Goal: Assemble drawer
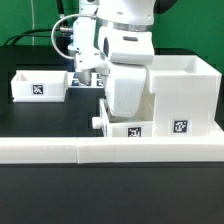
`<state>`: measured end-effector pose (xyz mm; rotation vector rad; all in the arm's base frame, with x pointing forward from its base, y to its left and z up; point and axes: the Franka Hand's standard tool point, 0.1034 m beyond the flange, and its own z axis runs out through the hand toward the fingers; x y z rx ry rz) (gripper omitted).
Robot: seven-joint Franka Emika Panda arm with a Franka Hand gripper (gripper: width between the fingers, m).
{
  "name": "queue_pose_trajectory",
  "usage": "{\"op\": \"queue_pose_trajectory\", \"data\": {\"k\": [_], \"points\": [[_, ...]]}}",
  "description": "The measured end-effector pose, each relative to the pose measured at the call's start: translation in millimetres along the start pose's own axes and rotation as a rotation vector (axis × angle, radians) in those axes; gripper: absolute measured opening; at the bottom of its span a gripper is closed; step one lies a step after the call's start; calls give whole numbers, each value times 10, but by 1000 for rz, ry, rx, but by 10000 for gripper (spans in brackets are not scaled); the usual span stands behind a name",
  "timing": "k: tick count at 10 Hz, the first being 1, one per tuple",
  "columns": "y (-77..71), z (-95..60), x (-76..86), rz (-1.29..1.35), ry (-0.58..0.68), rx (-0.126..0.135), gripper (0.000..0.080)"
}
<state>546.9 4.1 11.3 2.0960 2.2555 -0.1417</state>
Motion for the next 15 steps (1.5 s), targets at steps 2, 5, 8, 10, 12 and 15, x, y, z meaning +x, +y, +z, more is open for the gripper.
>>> {"op": "queue_pose_trajectory", "data": {"k": [2, 5, 8, 10, 12, 15], "points": [[30, -7, 47, 49, 7, -17, 42], [33, 0, 69, 118, 10, -20, 42], [1, 20, 57, 129, 10, -15, 42], [1, 20, 56, 128, 10, -15, 42], [-15, 20, 64, 160, 12, -19, 44], [-49, 27, 81, 311, 23, -39, 58]]}}
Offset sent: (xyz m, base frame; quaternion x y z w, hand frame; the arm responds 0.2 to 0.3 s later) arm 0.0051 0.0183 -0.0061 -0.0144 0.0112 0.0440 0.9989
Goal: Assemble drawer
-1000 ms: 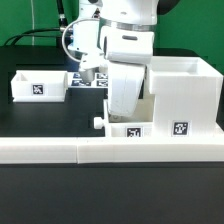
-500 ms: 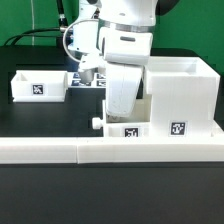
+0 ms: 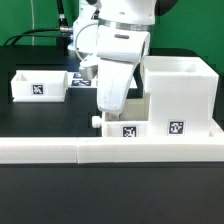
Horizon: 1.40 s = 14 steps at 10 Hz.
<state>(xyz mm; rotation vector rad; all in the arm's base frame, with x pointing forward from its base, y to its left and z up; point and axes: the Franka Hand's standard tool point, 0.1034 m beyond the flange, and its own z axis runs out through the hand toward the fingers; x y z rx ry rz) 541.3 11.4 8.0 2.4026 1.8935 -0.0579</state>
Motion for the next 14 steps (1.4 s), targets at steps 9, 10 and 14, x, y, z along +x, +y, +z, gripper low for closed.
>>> {"op": "queue_pose_trajectory", "data": {"k": [9, 10, 14], "points": [[27, -336, -26, -43, -44, 52, 523], [63, -440, -52, -45, -52, 54, 620], [177, -503, -558, -210, -58, 80, 648]]}}
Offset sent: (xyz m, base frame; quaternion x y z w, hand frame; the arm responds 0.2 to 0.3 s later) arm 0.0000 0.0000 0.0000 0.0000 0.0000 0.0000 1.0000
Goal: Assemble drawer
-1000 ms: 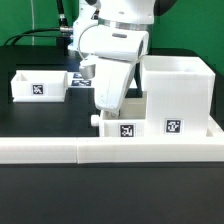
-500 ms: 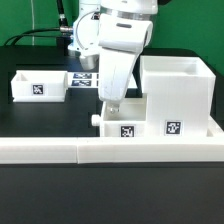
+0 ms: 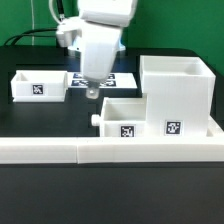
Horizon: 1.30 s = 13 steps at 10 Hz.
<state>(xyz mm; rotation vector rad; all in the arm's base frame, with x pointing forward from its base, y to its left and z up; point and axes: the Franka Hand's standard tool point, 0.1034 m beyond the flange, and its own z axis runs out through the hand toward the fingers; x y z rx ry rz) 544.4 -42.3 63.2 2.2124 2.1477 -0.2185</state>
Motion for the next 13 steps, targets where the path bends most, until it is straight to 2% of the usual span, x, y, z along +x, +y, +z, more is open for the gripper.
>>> {"op": "queue_pose_trajectory", "data": {"k": [1, 2, 5, 6, 8, 10, 13], "points": [[-25, 96, -94, -24, 2, 14, 649], [-46, 141, -117, -26, 3, 22, 649], [-47, 148, -164, -37, 7, 22, 649], [-41, 216, -200, -95, 31, 19, 649], [12, 337, -278, -106, 134, 39, 649], [60, 406, -252, -125, 186, 52, 649], [53, 429, -199, -103, 193, 56, 649]]}}
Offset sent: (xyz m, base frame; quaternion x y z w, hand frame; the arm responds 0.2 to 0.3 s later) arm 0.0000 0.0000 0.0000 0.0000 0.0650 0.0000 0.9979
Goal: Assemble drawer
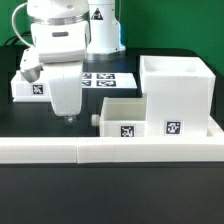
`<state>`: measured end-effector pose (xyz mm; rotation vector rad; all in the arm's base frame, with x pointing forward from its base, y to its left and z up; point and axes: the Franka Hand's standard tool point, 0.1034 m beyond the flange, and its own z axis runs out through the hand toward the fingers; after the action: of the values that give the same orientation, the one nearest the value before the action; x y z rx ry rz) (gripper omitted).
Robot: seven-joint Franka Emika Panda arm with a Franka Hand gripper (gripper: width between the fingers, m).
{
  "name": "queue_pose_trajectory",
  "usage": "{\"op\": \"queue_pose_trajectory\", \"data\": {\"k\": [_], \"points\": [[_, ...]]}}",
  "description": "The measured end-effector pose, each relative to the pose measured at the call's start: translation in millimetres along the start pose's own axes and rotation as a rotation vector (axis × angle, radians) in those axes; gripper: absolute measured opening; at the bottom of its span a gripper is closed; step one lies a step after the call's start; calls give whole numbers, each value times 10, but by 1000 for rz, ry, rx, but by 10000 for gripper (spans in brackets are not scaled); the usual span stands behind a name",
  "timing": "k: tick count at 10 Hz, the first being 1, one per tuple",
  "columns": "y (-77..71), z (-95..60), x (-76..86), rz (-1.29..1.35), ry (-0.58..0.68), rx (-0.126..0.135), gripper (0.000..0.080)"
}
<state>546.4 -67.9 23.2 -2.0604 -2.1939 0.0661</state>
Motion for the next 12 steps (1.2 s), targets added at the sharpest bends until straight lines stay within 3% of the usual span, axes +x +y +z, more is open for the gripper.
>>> {"op": "queue_pose_trajectory", "data": {"k": [6, 12], "points": [[2, 92, 410, 113, 15, 14, 649], [64, 68, 424, 178, 7, 27, 649]]}}
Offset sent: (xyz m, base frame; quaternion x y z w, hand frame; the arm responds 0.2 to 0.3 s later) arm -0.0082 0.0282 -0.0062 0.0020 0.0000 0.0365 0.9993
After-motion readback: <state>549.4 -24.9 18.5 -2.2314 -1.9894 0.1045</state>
